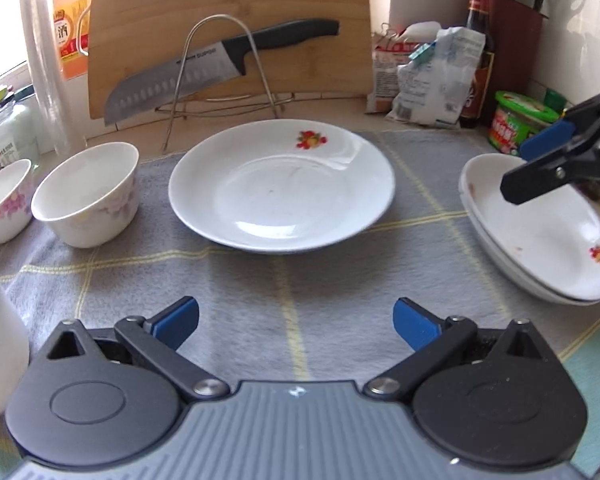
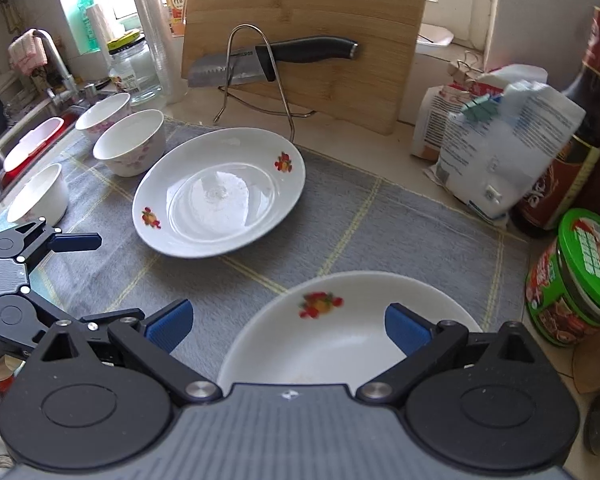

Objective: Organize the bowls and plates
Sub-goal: 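Reach the right gripper to the rim of the plate by the cutting board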

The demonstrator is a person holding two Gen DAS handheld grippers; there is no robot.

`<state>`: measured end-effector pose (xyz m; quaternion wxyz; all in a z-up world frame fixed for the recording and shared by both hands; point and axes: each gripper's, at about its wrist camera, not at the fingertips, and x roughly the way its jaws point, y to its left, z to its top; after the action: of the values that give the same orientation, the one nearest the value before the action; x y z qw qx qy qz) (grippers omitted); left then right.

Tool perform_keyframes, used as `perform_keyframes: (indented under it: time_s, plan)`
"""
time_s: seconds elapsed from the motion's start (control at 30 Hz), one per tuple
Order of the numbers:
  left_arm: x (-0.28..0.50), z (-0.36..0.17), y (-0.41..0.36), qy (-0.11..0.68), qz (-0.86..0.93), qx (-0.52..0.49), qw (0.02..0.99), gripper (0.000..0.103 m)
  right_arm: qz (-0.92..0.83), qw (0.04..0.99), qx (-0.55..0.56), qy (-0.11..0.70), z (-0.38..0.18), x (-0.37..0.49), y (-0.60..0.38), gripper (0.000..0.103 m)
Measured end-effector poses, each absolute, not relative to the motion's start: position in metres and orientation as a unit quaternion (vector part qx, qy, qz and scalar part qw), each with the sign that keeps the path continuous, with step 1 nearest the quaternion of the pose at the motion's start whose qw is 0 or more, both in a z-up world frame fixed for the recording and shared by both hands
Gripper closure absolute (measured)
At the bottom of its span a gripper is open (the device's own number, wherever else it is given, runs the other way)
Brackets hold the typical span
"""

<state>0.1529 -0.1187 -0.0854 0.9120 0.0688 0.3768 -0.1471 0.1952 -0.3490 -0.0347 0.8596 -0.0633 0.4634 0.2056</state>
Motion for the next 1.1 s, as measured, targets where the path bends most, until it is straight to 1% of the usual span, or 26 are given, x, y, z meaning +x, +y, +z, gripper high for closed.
perform_keyframes:
  time_s: [0.3, 0.8, 1.1]
  plan:
    - [0.182, -0.107, -0.104, 0.377, -0.194, 0.087, 0.901, 0.001, 0.19, 0.853, -0.062, 0.483, -0.04, 0.217, -0.309, 0.0]
    - [0.203, -0.113, -0.106, 0.354, -0.224, 0.093, 0.903, 0.0, 0.211, 0.834, -0.087, 0.502, -0.058, 0.274, -0.269, 0.0]
    - [0.207, -0.113, -0.106, 0.35, -0.218, 0.088, 0.907, 0.0, 0.228, 0.818, -0.077, 0.523, -0.077, 0.317, -0.265, 0.0]
